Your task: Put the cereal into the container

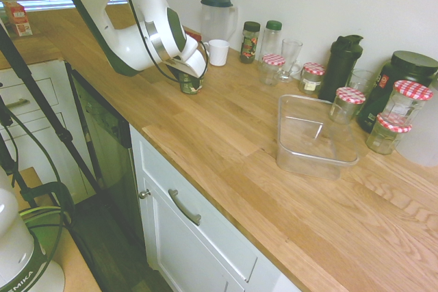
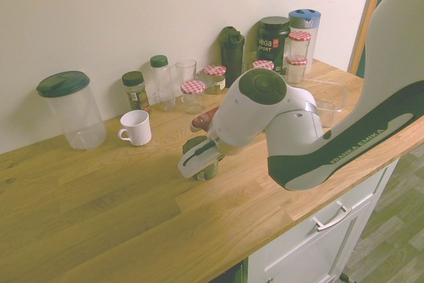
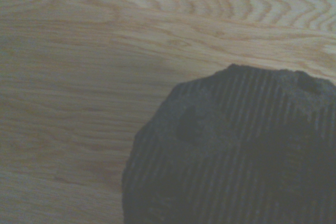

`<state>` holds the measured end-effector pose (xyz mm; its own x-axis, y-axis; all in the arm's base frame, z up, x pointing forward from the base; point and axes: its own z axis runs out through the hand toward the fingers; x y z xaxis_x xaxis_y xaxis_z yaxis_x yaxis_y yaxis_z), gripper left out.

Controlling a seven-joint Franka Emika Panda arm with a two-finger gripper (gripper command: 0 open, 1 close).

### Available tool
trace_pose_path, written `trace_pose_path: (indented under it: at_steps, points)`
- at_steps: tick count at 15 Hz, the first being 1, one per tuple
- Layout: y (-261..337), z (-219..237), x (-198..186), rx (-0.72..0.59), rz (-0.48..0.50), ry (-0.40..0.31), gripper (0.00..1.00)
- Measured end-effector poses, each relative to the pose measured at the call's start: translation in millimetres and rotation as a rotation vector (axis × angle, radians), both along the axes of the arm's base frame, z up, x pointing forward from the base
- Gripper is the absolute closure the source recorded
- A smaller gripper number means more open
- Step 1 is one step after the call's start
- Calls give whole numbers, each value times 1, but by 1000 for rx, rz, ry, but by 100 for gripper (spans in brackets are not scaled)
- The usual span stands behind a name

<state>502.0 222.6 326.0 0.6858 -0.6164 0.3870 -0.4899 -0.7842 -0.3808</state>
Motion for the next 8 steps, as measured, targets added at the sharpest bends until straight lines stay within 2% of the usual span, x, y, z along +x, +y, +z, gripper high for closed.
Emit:
trace_pose_path:
  at_steps: [4,8]
  points:
    - [-24,27,11,2,-60,-48,100]
    - [-118,84,47,-19,-207,-158,100]
